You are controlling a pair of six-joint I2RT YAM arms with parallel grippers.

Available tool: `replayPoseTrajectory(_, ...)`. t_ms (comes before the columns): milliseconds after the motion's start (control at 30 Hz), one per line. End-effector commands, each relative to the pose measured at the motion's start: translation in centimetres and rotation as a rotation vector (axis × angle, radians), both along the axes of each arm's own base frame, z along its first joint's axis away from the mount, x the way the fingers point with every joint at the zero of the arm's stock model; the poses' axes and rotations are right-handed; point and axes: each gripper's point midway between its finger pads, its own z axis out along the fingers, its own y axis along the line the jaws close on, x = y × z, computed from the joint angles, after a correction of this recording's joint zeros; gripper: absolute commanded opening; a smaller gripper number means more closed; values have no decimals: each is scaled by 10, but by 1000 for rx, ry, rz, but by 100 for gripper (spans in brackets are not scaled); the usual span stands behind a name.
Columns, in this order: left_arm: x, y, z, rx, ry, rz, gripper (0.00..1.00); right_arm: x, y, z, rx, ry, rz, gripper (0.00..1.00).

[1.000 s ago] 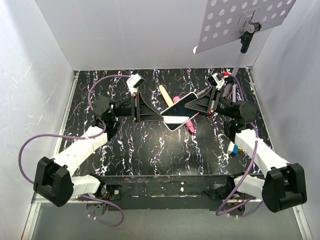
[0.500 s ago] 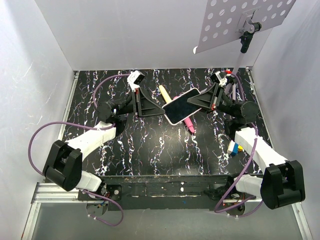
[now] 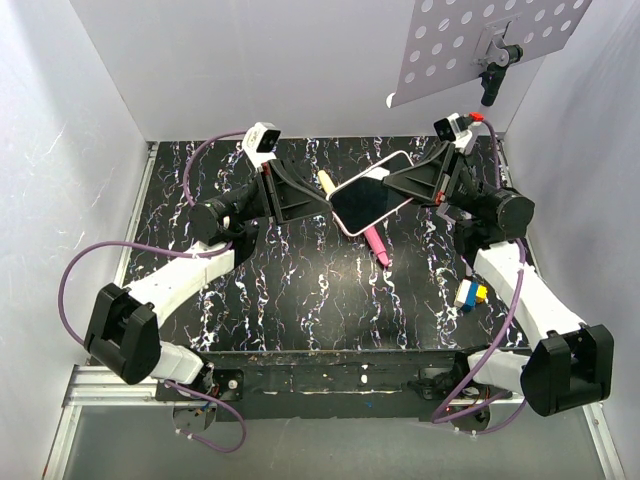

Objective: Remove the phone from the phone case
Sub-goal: Remove the phone case from the phone.

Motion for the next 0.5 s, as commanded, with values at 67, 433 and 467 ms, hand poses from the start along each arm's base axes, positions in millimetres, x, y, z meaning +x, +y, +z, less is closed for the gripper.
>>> replayPoseTrajectory(67,-16,4,8,-102,-152,2,0,-66,-32,75,284,-180,127,1)
replayPoseTrajectory(433,29,-14,-37,-56,108,40,0,-90,-42,98,318,-234,156,1)
replayPoseTrajectory(467,32,-16,-39,-48,120,46,0,-91,-42,98,320,-235,157,1)
